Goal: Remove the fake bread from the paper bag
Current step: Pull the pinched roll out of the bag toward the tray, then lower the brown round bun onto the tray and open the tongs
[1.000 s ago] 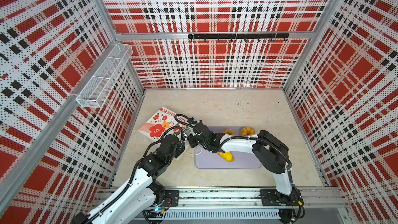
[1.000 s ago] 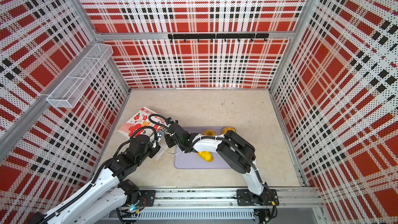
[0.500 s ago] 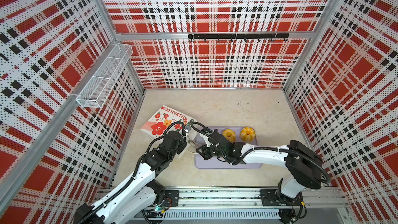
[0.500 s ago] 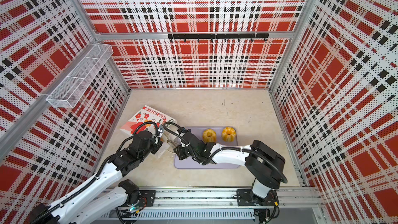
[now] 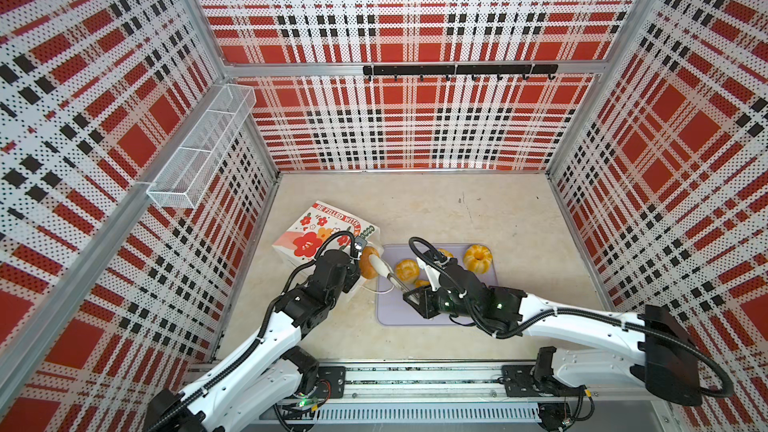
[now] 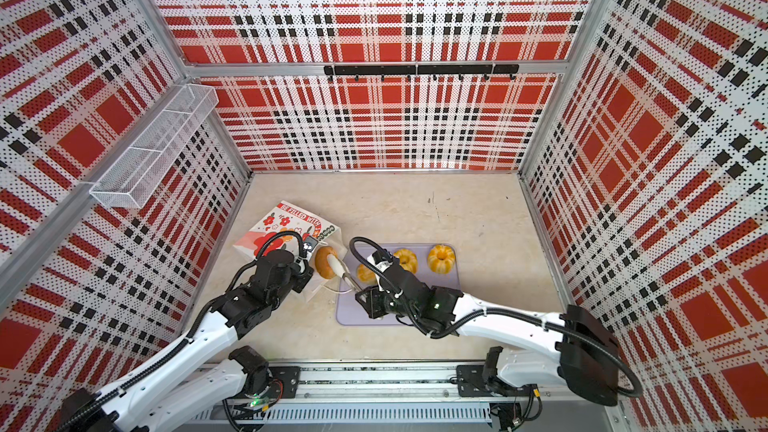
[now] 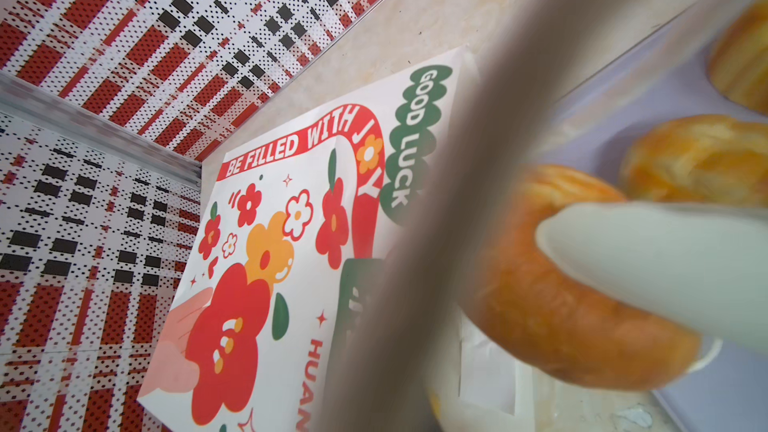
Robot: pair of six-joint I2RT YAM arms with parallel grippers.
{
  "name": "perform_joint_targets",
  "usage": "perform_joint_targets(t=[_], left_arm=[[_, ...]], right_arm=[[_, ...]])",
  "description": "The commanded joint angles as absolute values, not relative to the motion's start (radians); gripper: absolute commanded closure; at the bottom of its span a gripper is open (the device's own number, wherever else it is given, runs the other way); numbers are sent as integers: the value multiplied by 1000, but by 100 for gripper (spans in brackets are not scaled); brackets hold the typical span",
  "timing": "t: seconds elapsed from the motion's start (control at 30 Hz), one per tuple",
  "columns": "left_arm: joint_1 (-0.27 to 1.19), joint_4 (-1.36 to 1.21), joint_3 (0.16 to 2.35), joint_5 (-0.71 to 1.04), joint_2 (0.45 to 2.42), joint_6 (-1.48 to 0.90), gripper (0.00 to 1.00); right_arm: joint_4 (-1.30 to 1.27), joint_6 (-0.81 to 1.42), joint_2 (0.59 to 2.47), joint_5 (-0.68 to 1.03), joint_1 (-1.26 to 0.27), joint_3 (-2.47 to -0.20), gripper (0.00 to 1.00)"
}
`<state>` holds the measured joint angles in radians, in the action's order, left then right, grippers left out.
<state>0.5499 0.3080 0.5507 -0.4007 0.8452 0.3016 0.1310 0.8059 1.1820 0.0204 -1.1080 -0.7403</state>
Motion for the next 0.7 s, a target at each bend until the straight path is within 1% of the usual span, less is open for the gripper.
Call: perform_joint_targets(t=[0.0, 0.1, 0.23, 0.4, 0.53, 0.67], left_arm=[[541, 270, 567, -413, 837, 277, 100], [540, 270, 568, -409, 841, 295, 100], [541, 273, 561, -399, 844, 329, 100], [562, 290, 556, -401, 840, 344, 100], [583, 298, 553, -403, 834, 343, 100], [604, 303, 548, -412, 832, 341, 100]], right_arm=[[207, 851, 1074, 0, -1103, -731, 100], [328, 880, 933, -23, -1103, -712, 100], [452, 946, 677, -72, -1081, -627, 100], [734, 1058, 408, -169, -1062, -604, 100], [936, 1147, 281, -235, -1061, -621, 100], [1066, 1195, 254, -233, -1061, -633, 100]])
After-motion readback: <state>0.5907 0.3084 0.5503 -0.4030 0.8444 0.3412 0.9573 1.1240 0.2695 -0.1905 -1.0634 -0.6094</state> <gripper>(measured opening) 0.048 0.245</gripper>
